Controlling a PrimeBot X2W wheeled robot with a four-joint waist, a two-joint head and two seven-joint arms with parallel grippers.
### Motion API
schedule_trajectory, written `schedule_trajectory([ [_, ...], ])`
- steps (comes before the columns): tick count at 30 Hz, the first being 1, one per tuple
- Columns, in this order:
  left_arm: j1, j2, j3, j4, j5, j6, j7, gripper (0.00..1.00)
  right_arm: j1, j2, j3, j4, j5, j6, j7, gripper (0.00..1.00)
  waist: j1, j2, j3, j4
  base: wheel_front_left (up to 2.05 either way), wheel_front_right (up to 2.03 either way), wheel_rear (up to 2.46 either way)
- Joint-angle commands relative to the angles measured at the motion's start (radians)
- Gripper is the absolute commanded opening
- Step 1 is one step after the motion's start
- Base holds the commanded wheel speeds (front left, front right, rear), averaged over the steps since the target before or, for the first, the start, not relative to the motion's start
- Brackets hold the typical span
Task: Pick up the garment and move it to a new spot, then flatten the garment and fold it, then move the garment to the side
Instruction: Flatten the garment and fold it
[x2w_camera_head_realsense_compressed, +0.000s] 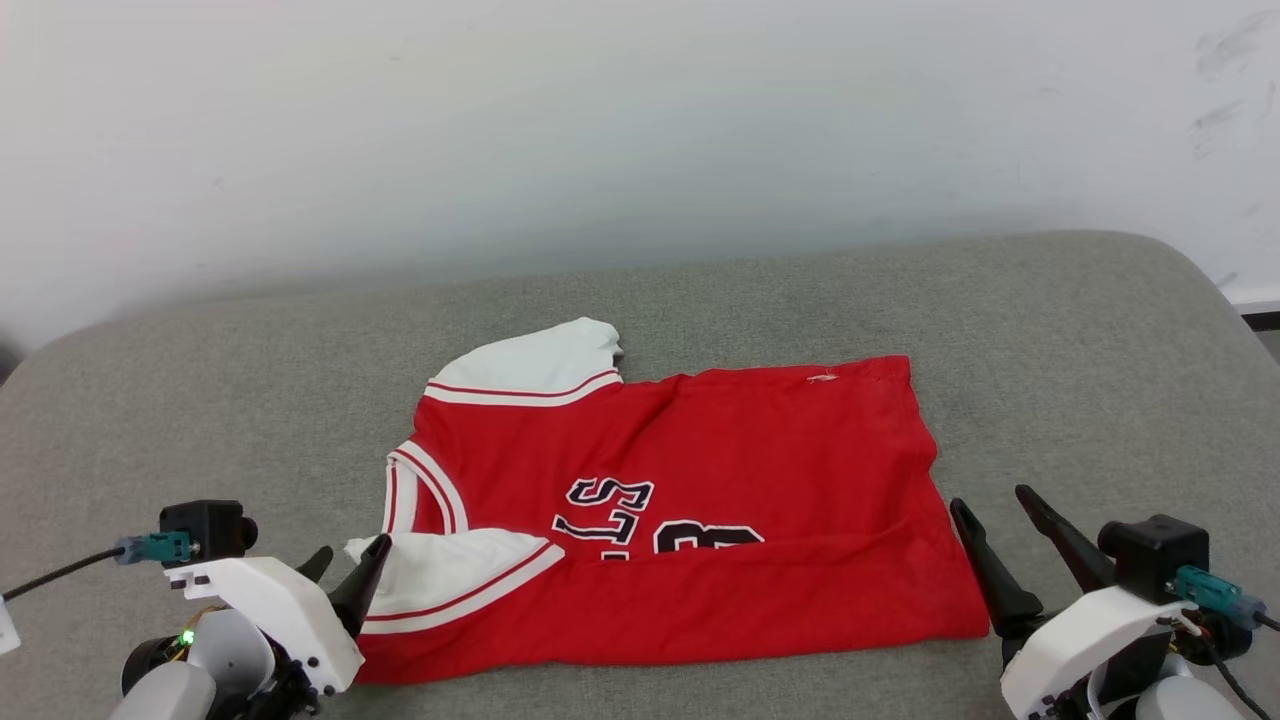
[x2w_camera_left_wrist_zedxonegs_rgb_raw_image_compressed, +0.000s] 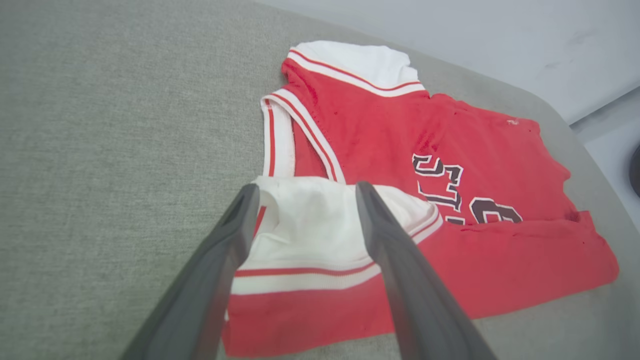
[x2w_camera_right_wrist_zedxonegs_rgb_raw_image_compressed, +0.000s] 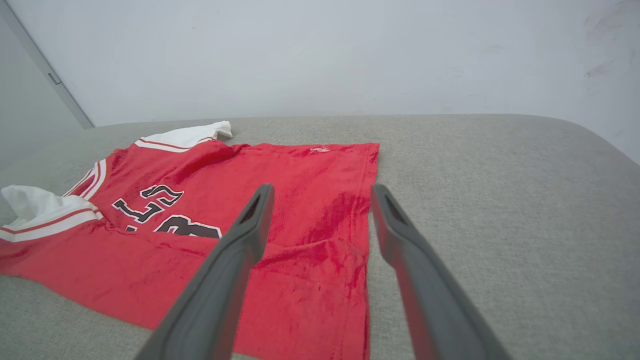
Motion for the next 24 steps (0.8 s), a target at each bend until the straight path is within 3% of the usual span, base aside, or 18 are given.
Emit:
schedule_trajectory([
  [1,0.016,0.027,-0.011,-0.031,-0.016,-0.003,0.07,1.0,0.032,0.016,-0.026,-0.038,-0.024,-0.001,-0.005,1.0,0.0001,0.0,-0.006,-0.008,0.0,0.0,0.0],
  [5,0.02,0.103,-0.038,-0.087,-0.044,-0.002,0.245,1.0,0.079,0.038,-0.063,-0.12,-0.055,0.0,0.021,1.0,0.0001,0.0,0.002,-0.019,0.0,0.0,0.0],
  [10,0.032,0.174,-0.064,-0.129,-0.062,0.048,0.423,1.0,0.117,0.063,-0.089,-0.214,-0.085,-0.001,0.062,1.0,0.0001,0.0,0.029,-0.043,0.0,0.0,0.0],
  [16,0.012,0.174,-0.074,-0.121,-0.092,0.095,0.523,1.0,0.119,0.085,-0.11,-0.292,-0.101,0.0,0.08,1.0,0.0001,0.0,0.088,-0.061,0.0,0.0,0.0],
  [20,0.011,0.145,-0.093,-0.077,-0.11,0.098,0.562,1.0,0.109,0.086,-0.114,-0.316,-0.101,0.0,0.082,1.0,0.0001,0.0,0.111,-0.077,0.0,0.0,0.0],
  [21,0.015,0.133,-0.099,-0.07,-0.115,0.097,0.567,0.88,0.108,0.083,-0.117,-0.32,-0.101,0.0,0.083,1.0,0.0001,0.0,0.114,-0.08,0.0,0.0,0.0],
  [22,0.017,0.118,-0.102,-0.066,-0.124,0.094,0.569,0.56,0.107,0.078,-0.12,-0.324,-0.103,0.0,0.084,1.0,0.0001,0.0,0.116,-0.082,0.0,0.0,0.0],
  [24,0.02,0.096,-0.11,-0.056,-0.131,0.087,0.569,0.33,0.106,0.067,-0.132,-0.335,-0.112,0.0,0.086,1.0,0.0001,0.0,0.116,-0.084,0.0,0.0,0.0],
])
